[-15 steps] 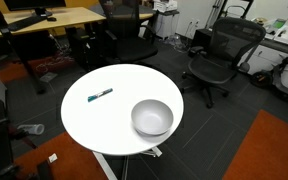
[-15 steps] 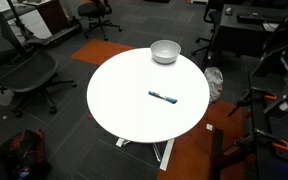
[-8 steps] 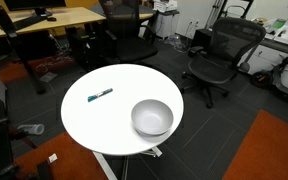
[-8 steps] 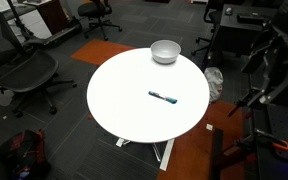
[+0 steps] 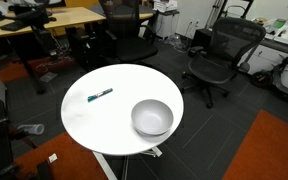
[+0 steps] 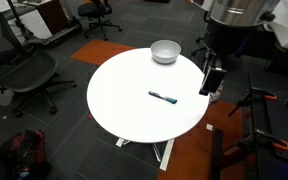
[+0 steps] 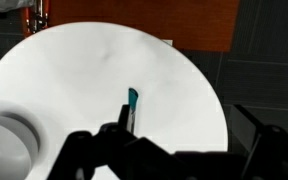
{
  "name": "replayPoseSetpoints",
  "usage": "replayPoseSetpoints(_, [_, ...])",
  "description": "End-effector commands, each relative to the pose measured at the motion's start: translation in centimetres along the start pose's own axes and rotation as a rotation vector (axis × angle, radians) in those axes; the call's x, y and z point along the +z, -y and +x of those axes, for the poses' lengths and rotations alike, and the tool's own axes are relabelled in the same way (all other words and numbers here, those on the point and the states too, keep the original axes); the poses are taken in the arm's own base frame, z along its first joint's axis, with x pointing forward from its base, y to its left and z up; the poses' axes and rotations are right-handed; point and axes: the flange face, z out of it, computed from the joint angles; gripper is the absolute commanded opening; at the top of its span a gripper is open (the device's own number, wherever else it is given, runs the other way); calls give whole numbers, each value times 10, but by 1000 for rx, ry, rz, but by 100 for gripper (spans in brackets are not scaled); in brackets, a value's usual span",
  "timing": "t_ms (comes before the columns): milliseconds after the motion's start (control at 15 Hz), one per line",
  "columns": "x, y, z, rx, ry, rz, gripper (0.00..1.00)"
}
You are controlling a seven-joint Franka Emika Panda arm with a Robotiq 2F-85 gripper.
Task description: Place the green marker inside the grey bowl
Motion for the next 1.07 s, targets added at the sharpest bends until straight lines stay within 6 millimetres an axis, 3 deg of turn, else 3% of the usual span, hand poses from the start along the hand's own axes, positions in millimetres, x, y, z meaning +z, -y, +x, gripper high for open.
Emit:
replayPoseSetpoints(0, [35, -11, 44, 0, 23, 19, 100])
replayPoseSetpoints(467, [102, -28, 92, 47, 47, 9, 100])
replayPoseSetpoints(1000, [152, -51, 120, 87, 35, -9, 100])
